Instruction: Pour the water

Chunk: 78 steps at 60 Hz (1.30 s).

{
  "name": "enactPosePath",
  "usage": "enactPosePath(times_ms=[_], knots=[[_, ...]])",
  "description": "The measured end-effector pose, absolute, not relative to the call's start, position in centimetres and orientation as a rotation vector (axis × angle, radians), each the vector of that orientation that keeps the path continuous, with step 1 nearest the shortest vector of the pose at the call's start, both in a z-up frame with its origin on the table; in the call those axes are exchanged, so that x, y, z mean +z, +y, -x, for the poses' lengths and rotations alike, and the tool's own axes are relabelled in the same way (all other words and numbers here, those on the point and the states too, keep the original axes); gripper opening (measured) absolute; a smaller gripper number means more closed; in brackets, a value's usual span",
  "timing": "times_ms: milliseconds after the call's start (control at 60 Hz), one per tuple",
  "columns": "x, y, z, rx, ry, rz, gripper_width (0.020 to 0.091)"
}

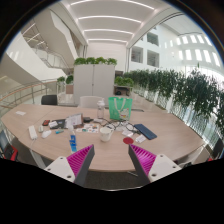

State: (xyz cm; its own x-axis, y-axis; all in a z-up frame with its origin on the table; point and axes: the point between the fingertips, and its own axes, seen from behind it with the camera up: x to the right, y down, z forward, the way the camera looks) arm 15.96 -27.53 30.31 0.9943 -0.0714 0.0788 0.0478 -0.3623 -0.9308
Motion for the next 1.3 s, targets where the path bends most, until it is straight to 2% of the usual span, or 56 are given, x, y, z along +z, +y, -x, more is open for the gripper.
enactPosePath(times_ms=[183, 200, 233, 250, 333, 350, 383, 417, 433, 500, 517, 633, 800, 967, 1067, 1100, 1117, 1133, 1150, 1167, 1300], knots=[[29.6, -29.2, -13.9, -0.111, 0.031, 1.930, 0.0781], [29.3, -28.4, -15.9, -0.105, 0.026, 1.930, 0.0781], [28.8, -29.0, -13.2, -0.100, 0.025, 1.926, 0.0781], [29.0, -28.5, -15.2, -0.089, 0.016, 1.925, 0.0781], [26.9, -28.9, -11.8, -0.082, -0.005, 1.912, 0.0780], [27.6, -28.9, -12.8, -0.075, -0.012, 1.913, 0.0781], [26.7, -28.7, -12.1, -0.070, -0.015, 1.903, 0.0780], [24.0, -28.1, -10.7, -0.060, -0.018, 1.886, 0.0778], [25.0, -28.7, -10.5, -0.051, -0.022, 1.887, 0.0778], [22.1, -27.5, -8.1, -0.016, -0.029, 1.882, 0.0776], [20.6, -26.2, -7.9, -0.006, -0.031, 1.879, 0.0776], [15.5, -21.9, -3.7, 0.052, -0.055, 1.872, 0.0778], [9.6, -12.7, 2.3, 0.081, -0.081, 1.862, 0.0778], [7.3, -3.7, 5.5, 0.089, -0.035, 1.851, 0.0782], [7.2, 1.1, 6.3, 0.093, -0.044, 1.824, 0.0778], [7.2, 2.1, 7.0, 0.072, -0.059, 1.819, 0.0752], [7.1, 2.5, 7.3, 0.066, -0.074, 1.820, 0.0711], [6.9, 3.1, 7.4, 0.058, -0.087, 1.824, 0.0649], [6.8, 3.5, 7.4, 0.043, -0.094, 1.831, 0.0530], [6.5, 3.9, 7.4, 0.036, -0.102, 1.840, 0.0465], [6.7, 5.6, 7.5, 0.034, -0.145, 1.828, 0.0447]])
